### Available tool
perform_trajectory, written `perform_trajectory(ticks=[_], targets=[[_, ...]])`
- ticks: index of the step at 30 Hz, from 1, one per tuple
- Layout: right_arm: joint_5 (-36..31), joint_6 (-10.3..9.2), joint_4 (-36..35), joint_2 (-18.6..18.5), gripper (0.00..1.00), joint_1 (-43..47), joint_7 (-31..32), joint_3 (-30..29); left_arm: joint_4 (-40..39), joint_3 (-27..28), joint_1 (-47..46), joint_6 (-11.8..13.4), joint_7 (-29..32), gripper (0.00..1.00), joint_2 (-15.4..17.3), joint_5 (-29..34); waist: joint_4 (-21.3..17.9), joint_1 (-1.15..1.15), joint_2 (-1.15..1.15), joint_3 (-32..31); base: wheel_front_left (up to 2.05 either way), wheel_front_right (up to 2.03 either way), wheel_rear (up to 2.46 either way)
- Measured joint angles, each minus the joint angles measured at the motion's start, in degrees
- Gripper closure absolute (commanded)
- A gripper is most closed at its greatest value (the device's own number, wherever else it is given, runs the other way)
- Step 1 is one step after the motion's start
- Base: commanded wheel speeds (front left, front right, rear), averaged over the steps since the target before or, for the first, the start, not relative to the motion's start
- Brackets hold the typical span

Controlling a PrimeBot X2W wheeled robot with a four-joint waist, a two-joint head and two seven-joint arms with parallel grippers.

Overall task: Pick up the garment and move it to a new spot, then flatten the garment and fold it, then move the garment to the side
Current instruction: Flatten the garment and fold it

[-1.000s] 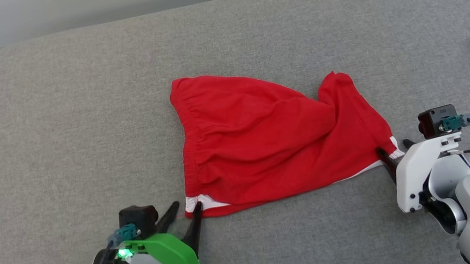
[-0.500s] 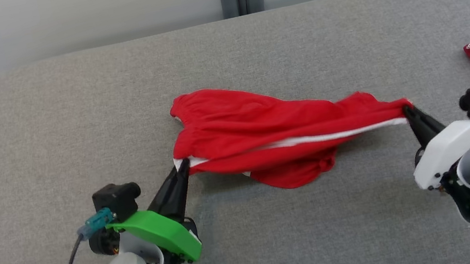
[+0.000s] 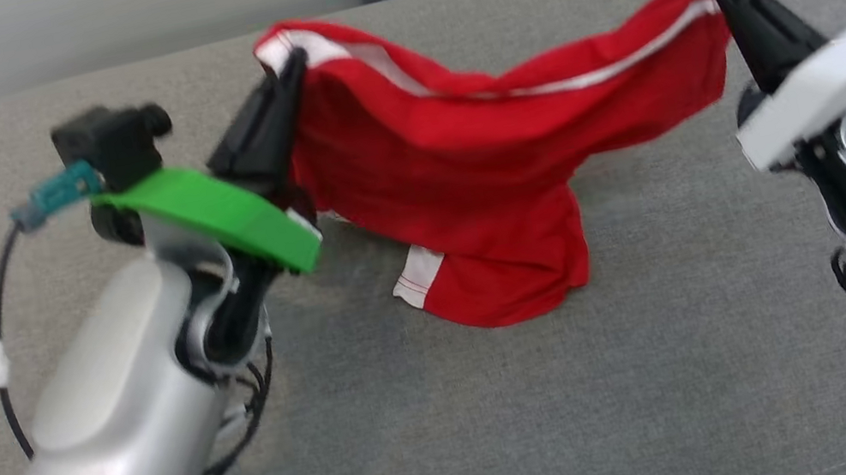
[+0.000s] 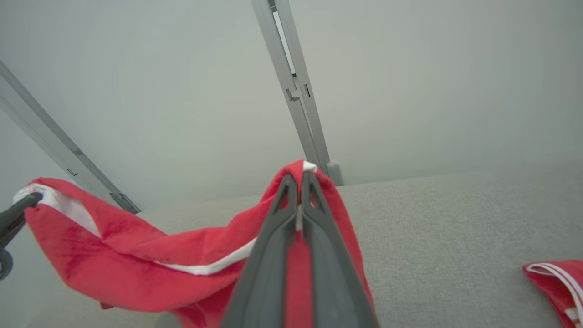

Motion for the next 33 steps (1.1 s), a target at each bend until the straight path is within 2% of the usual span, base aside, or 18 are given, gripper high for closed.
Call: perform_trajectory(ticks=[3,4,6,9,13,16,19,24,28,33], targets=[[0.14,-0.01,6.68,0.53,1.0,-10.59,-1.81,1.98,3.98,1.48,-7.59,0.86,1.08,1.0,-0.91,0.45,-0.96,0.0,0.0,2.88,0.0,0.0,0.0],[-1.23,0.0,17.13,1.91,1.0,-24.59,-8.96,3.05,9.88,3.23,-17.5,0.93,-0.69,1.0,-1.22,2.99,-2.63,0.0,0.0,7.26,0.0,0.0,0.0],[-2.53,0.0,21.92,2.36,1.0,-31.01,-14.21,3.26,12.7,4.23,-21.84,0.9,-3.36,1.0,-1.35,4.22,-3.65,0.01,0.0,9.49,0.0,0.0,0.0],[-3.97,0.0,27.15,2.92,1.0,-38.32,-21.59,3.6,15.05,6.12,-27.14,0.71,-6.47,1.0,-1.75,5.63,-5.15,0.02,0.0,12.18,0.0,0.0,0.0],[-5.47,0.0,30.76,2.94,1.0,-45.33,-30.88,5.46,15.26,9.64,-31.35,0.2,-7.94,1.0,-2.45,6.42,-7.27,0.02,0.0,14.73,0.0,0.0,0.0],[-5.46,0.0,30.97,1.87,1.0,-47.81,-33.66,6.59,12.51,13.29,-31.73,-0.11,-8.18,1.0,-3.24,7.38,-8.3,0.02,0.0,16.08,0.0,0.0,0.0],[-5.38,0.0,31.75,0.34,1.0,-46.64,-34.29,8.32,8.93,15.59,-29.1,-0.36,-8.37,1.0,-5.04,9.47,-8.43,0.02,0.0,17.19,0.0,0.0,0.0],[-4.04,0.01,34.26,-1.92,1.0,-35.16,-32.98,13.94,7.83,8.51,-16.78,-0.38,-8.34,1.0,-6.35,10.22,-7.29,0.02,0.0,17.12,0.0,0.0,0.0],[-1.7,0.04,32.68,-5.53,1.0,-24.35,-31.54,16.81,6.39,3.21,-8.44,-0.38,-8.35,1.0,-5.3,7.81,-6.41,0.01,0.0,15.22,0.0,0.0,0.0],[1.23,0.0,27.16,-7.6,1.0,-10.37,-26.66,16.6,4.03,-4.66,1.46,-0.43,-8.34,1.0,-0.14,6.68,-5.7,0.0,0.0,11.89,0.0,0.0,0.0]])
